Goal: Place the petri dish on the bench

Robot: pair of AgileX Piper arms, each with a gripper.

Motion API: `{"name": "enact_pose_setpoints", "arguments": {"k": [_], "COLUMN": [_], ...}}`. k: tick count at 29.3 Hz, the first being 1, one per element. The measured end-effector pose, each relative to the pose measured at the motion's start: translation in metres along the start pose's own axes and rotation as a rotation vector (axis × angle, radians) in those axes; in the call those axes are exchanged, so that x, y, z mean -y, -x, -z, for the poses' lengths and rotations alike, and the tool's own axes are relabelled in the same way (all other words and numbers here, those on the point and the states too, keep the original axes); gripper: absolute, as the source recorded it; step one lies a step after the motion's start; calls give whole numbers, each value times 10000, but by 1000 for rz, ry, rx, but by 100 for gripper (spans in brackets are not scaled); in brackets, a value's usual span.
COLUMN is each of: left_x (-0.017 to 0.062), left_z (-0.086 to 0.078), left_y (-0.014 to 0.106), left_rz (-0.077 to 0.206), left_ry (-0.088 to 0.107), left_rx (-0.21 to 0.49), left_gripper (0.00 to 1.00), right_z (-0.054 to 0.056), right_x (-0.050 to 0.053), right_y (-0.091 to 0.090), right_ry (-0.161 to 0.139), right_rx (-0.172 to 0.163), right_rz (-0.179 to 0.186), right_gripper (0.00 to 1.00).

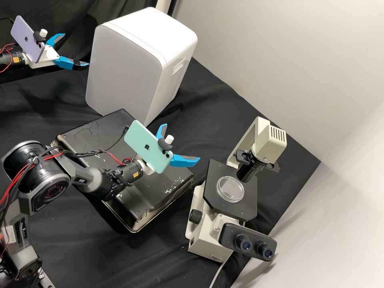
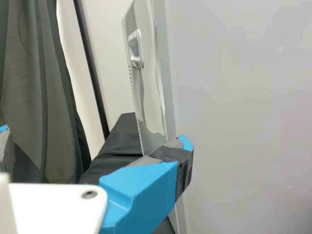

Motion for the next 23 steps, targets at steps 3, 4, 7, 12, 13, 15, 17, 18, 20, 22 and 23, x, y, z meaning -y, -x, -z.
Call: {"name": "enact_pose_setpoints", "arguments": {"k": [3, 4, 7, 12, 13, 15, 17, 18, 20, 22, 23], "left_x": [0, 0, 0, 7, 14, 25, 28, 30, 39, 37, 50], "left_z": [0, 0, 0, -13, -23, -52, -104, -126, -175, -250, -272], "left_y": [0, 0, 0, 4, 14, 52, 107, 135, 209, 299, 338], "left_rz": [0, 0, 0, 3, 6, 13, 16, 17, 22, 22, 27], "left_ry": [0, 0, 0, 0, 0, 1, 4, 2, 1, 0, 1], "left_rx": [0, 0, 0, 4, 7, 15, 32, 40, 58, 86, 94], "left_gripper": [100, 100, 100, 100, 100, 100, 100, 100, 100, 100, 100], "right_z": [0, 0, 0, 0, 0, 0, 0, 0, 0, 0, 0], "right_x": [0, 0, 0, 0, 0, 0, 0, 0, 0, 0, 0], "right_y": [0, 0, 0, 0, 0, 0, 0, 0, 0, 0, 0], "right_ry": [0, 0, 0, 0, 0, 0, 0, 0, 0, 0, 0], "right_rx": [0, 0, 0, 0, 0, 0, 0, 0, 0, 0, 0], "right_rz": [0, 0, 0, 0, 0, 0, 0, 0, 0, 0, 0], "right_gripper": [100, 100, 100, 100, 100, 100, 100, 100, 100, 100, 100]}}
